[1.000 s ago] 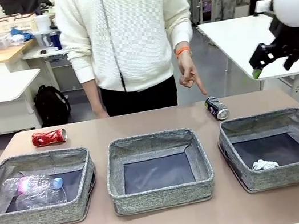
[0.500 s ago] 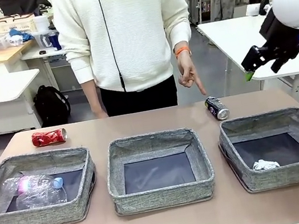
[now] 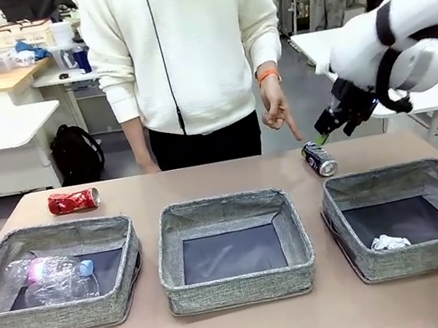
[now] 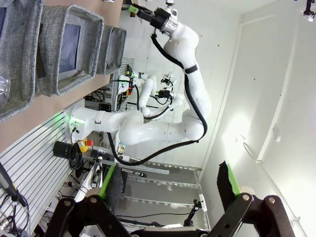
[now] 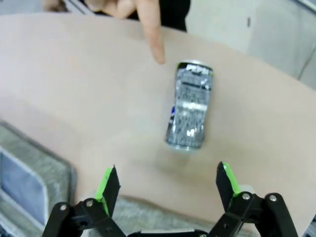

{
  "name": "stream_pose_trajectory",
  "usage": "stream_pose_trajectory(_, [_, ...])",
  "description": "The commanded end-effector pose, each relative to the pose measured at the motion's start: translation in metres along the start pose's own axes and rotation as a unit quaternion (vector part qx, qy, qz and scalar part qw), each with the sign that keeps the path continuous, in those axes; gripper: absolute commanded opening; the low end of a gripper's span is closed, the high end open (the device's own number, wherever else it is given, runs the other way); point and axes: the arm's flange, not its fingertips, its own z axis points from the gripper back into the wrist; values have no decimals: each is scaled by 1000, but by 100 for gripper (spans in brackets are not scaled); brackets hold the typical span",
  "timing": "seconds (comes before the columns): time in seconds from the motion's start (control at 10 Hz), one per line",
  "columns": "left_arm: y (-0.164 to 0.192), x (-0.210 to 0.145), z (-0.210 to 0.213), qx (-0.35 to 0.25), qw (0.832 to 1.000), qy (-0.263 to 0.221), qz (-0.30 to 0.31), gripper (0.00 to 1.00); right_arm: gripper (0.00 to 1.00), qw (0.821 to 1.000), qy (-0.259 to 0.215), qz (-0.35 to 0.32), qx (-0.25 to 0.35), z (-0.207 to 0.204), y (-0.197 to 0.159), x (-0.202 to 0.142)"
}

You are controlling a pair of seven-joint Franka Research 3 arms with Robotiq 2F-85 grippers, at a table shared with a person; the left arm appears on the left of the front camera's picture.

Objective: Sort the waste into the appropriate baskets.
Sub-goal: Pick up the waste item pointed out by the person.

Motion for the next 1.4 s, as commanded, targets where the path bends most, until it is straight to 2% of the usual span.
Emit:
stream_pose_trajectory(0.0, [-3,-2,0,-9,1000,3,-10,100,100,999,-24,24,-1,-24,-14,11])
stream_pose_trajectory(0.5, [-3,-2,0,-9,1000,3,-10,100,100,998,-61,7,6,-89,-47,10])
stream_pose_trajectory(0.8, [-3,-2,0,-9,1000,3,-10,100,100,998,-52,-19,21,-116,-61,8])
stream_pose_trajectory(1.3, [-3,-2,0,-9,1000,3,-10,100,100,998,-37,-31,34,-125,-61,14])
